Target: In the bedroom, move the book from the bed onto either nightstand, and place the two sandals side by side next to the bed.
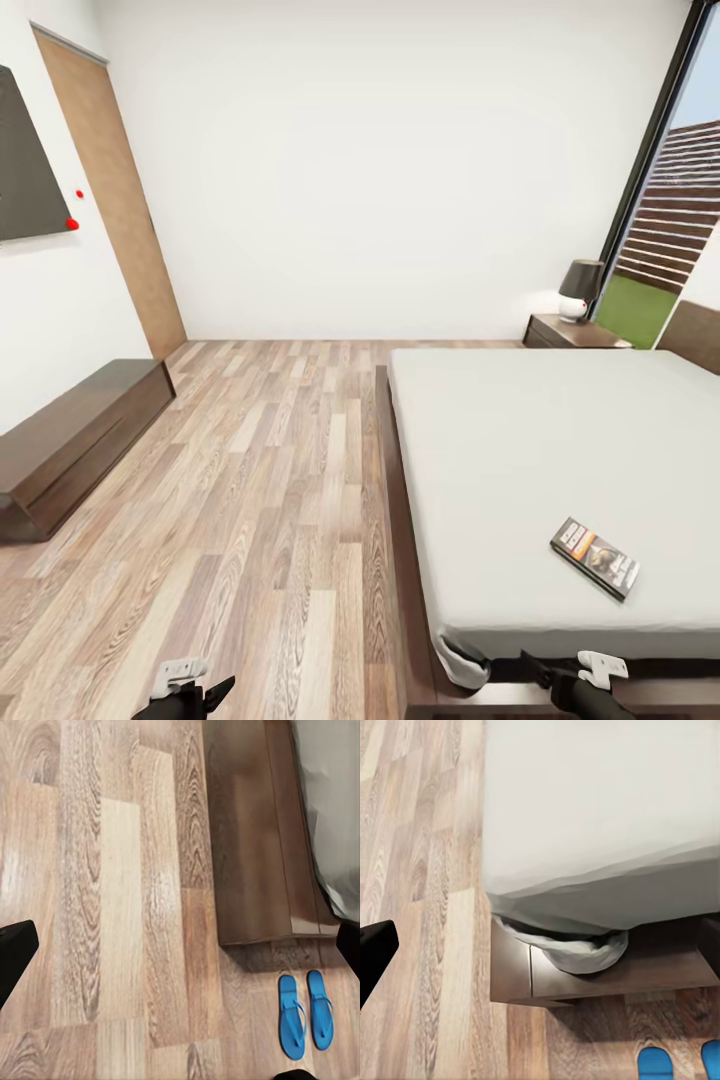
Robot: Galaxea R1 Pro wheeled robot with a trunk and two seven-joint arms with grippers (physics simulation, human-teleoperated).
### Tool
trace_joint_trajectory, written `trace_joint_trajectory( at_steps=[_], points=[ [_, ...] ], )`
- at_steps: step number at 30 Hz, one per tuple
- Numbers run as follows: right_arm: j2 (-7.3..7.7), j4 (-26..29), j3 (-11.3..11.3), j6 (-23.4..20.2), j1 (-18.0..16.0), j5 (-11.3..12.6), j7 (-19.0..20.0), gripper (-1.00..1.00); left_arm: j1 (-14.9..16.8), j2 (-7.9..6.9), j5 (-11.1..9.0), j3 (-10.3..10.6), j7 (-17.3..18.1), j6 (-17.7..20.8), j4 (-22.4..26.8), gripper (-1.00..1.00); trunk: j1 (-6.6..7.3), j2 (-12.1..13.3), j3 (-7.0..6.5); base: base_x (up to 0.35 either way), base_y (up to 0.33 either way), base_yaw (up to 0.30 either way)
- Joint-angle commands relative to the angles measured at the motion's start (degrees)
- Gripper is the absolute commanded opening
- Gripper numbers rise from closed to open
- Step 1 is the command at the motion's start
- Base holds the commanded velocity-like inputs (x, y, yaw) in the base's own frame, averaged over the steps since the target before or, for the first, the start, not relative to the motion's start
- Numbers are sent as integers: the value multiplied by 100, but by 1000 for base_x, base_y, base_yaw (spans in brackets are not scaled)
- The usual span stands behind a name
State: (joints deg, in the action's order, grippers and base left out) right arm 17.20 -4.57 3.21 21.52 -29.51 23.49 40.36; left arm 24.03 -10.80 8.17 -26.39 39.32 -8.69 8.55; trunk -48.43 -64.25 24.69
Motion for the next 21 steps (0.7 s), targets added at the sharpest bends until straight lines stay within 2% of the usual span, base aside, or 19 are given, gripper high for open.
trace_joint_trajectory(
  at_steps=[1,21],
  points=[
    [-1,-27,30,27,-11,-2,33,100,5,1,62,-40,14,-37,-6,100,22,37,-22,0,0,0],
    [2,-27,31,27,-11,-2,33,100,5,-1,62,-40,14,-37,-9,100,461,840,-564,0,0,0]
  ],
)
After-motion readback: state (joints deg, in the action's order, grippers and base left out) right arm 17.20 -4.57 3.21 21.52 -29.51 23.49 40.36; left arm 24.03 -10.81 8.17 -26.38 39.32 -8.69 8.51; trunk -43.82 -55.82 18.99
